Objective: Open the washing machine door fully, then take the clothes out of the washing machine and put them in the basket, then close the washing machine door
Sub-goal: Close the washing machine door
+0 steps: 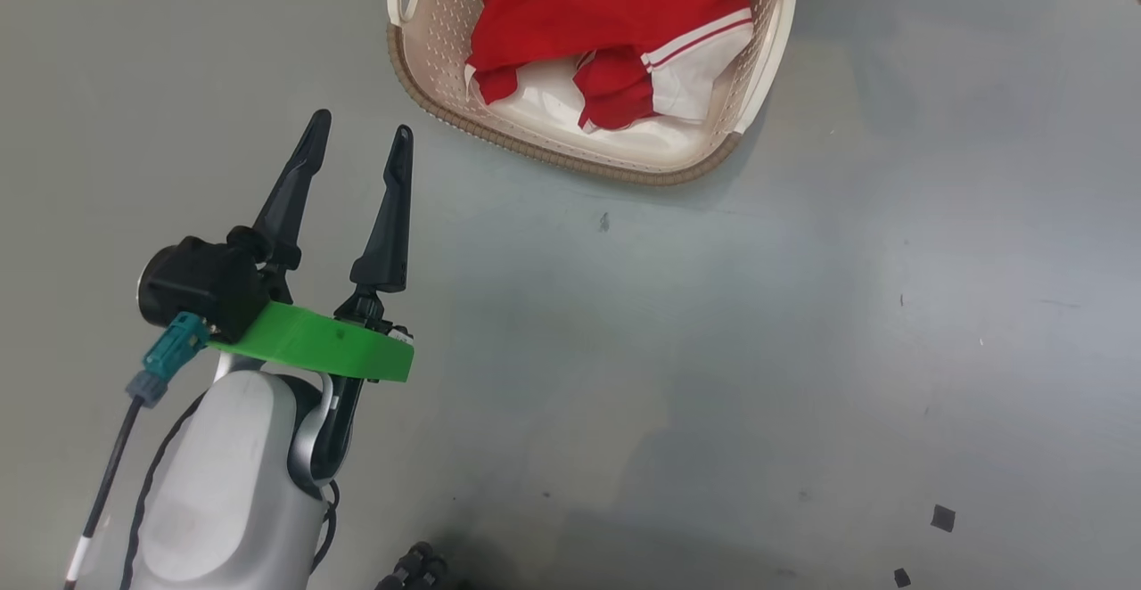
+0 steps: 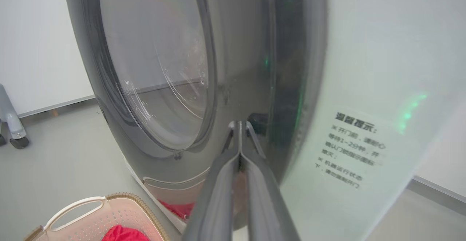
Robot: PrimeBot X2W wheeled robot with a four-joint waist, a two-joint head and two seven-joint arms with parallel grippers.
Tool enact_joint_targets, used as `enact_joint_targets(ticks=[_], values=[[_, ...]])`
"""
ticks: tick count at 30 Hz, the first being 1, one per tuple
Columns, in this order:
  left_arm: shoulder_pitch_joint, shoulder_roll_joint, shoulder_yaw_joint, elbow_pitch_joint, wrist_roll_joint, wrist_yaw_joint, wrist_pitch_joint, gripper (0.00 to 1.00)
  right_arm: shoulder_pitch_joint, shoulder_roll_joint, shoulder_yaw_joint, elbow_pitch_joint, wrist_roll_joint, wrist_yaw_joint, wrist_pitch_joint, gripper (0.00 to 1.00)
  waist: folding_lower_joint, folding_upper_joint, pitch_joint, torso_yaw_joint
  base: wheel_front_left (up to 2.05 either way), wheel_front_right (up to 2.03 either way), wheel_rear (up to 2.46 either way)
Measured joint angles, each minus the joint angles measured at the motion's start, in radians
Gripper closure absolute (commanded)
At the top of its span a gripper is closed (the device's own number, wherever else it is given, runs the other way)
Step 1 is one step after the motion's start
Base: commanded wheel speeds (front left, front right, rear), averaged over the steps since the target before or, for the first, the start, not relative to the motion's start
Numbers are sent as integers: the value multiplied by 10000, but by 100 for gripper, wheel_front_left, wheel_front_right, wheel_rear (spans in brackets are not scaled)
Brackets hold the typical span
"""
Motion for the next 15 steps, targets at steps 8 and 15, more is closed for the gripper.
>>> enact_joint_targets(ticks=[8, 15], values=[[4, 10, 6, 184, 12, 0, 0, 0, 1072, 136, -163, 345, 399, -77, -31, 100, 0, 0, -742, -186, 0, 0, 0], [113, 224, 190, 360, 121, 0, 0, 0, 2111, 646, -828, 48, 851, -104, -31, 100, -1, 0, -1630, -469, 0, 0, 0]])
